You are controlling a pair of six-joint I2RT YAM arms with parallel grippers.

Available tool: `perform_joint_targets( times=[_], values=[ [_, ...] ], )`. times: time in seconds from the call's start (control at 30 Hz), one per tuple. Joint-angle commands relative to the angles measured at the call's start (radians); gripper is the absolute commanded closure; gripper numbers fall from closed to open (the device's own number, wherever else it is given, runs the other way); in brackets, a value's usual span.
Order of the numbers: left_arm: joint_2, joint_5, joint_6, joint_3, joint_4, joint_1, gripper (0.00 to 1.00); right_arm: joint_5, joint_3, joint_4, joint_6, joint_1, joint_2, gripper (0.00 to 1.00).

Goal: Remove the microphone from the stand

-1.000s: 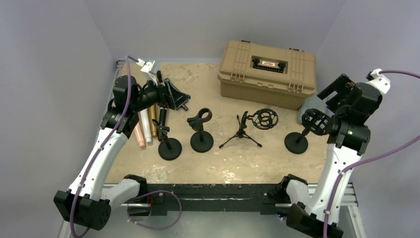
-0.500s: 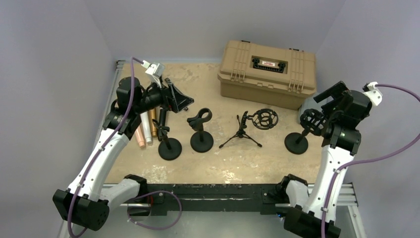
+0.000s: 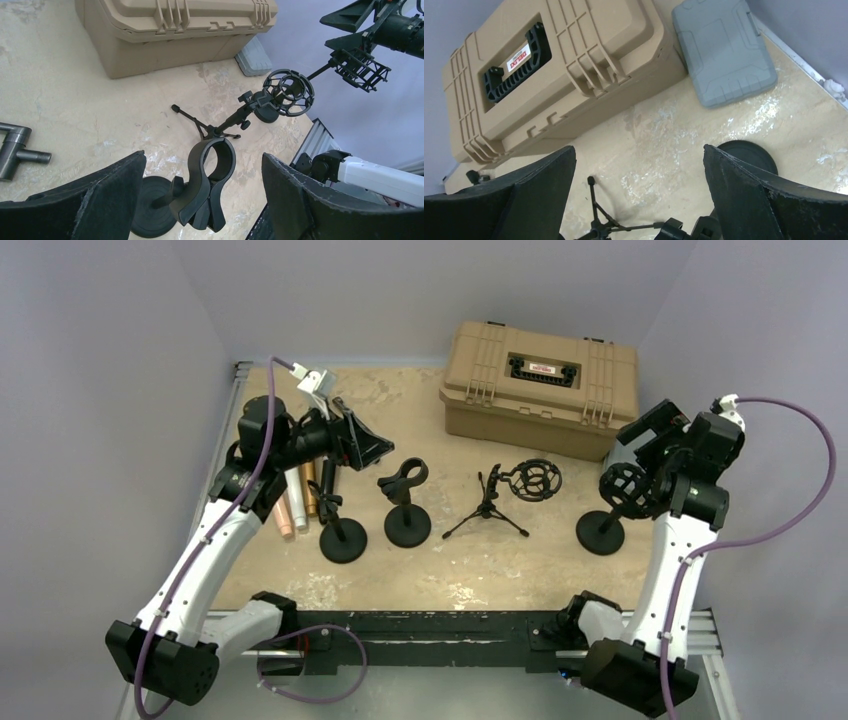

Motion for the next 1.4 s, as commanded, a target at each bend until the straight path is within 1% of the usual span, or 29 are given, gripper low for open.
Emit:
perform_joint_targets(
  times=[0.0, 0.13, 0.2, 0.27, 0.3, 0.33, 0.37, 0.43, 0.53, 0.63, 0.77, 0.8, 0.87, 0.9, 0.93, 1.0, 1.03, 1.1, 1.13, 1.2, 1.23, 1.3, 1.37],
  values=[
    [-0.003, 0.014, 0.025, 0.02, 0.009, -0.014, 0.17, -0.019, 0.039, -0.014, 0.037, -0.004, -0.031, 0.02],
    [-0.016, 0.007, 0.053, 0.043, -0.018, -0.066, 0.17, 0.066, 0.107, -0.029, 0.009, -0.003, -0.032, 0.01],
    [-0.036, -0.064, 0.061, 0.063, -0.052, -0.129, 0.17, 0.111, 0.161, -0.051, -0.018, -0.003, -0.013, 0.01],
    [-0.052, -0.166, 0.051, 0.093, -0.081, -0.229, 0.19, 0.156, 0.225, -0.087, -0.044, -0.004, 0.005, 0.01],
    [-0.054, -0.225, 0.039, 0.129, -0.097, -0.319, 0.22, 0.169, 0.259, -0.095, -0.055, -0.003, 0.006, 0.01],
    [-0.052, -0.292, 0.021, 0.142, -0.105, -0.368, 0.24, 0.183, 0.278, -0.098, -0.059, -0.002, 0.002, 0.01],
    [-0.049, -0.367, -0.011, 0.158, -0.098, -0.461, 0.26, 0.199, 0.297, -0.104, -0.059, -0.003, -0.002, 0.01],
    [-0.028, -0.48, -0.092, 0.165, -0.042, -0.589, 0.27, 0.197, 0.335, -0.118, -0.062, -0.002, -0.012, 0.01],
    [0.054, -0.584, -0.239, 0.179, 0.057, -0.732, 0.27, 0.144, 0.404, -0.149, -0.051, -0.002, -0.022, 0.02],
    [0.223, -0.613, -0.344, 0.254, 0.132, -0.831, 0.26, 0.083, 0.464, -0.156, 0.009, -0.002, -0.055, 0.03],
    [0.469, -0.57, -0.479, 0.487, 0.051, -0.882, 0.26, -0.112, 0.545, -0.139, 0.117, -0.002, -0.089, 0.05],
    [0.509, -0.556, -0.516, 0.523, 0.051, -0.891, 0.26, -0.179, 0.56, -0.132, 0.137, -0.002, -0.089, 0.05],
    [0.572, -0.568, -0.576, 0.565, 0.08, -0.914, 0.27, -0.305, 0.58, -0.121, 0.173, -0.003, -0.089, 0.06],
    [0.593, -0.597, -0.601, 0.578, 0.077, -0.926, 0.27, -0.371, 0.591, -0.108, 0.184, -0.002, -0.089, 0.06],
    [0.612, -0.611, -0.63, 0.584, 0.083, -0.933, 0.27, -0.405, 0.619, -0.117, 0.185, -0.002, -0.087, 0.06],
    [0.632, -0.613, -0.692, 0.552, 0.168, -0.937, 0.27, -0.421, 0.697, -0.153, 0.156, 0.0, -0.079, 0.06],
    [0.638, -0.613, -0.726, 0.533, 0.206, -0.937, 0.28, -0.397, 0.772, -0.183, 0.128, 0.007, -0.072, 0.06],
    [0.657, -0.65, -0.764, 0.525, 0.247, -0.94, 0.28, -0.354, 0.896, -0.25, 0.105, 0.013, -0.037, 0.05],
    [0.669, -0.667, -0.77, 0.533, 0.255, -0.942, 0.28, -0.369, 0.937, -0.264, 0.108, 0.014, -0.026, 0.05],
    [0.707, -0.707, -0.781, 0.567, 0.243, -0.946, 0.28, -0.442, 0.937, -0.244, 0.156, 0.013, -0.037, 0.06],
    [0.728, -0.722, -0.797, 0.588, 0.212, -0.948, 0.28, -0.475, 0.917, -0.223, 0.179, 0.012, -0.05, 0.06],
    [0.777, -0.757, -0.833, 0.62, 0.198, -0.95, 0.28, -0.561, 0.854, -0.162, 0.227, 0.012, -0.085, 0.07],
    [0.814, -0.79, -0.858, 0.652, 0.203, -0.954, 0.28, -0.58, 0.837, -0.148, 0.236, 0.013, -0.105, 0.07]
  ],
)
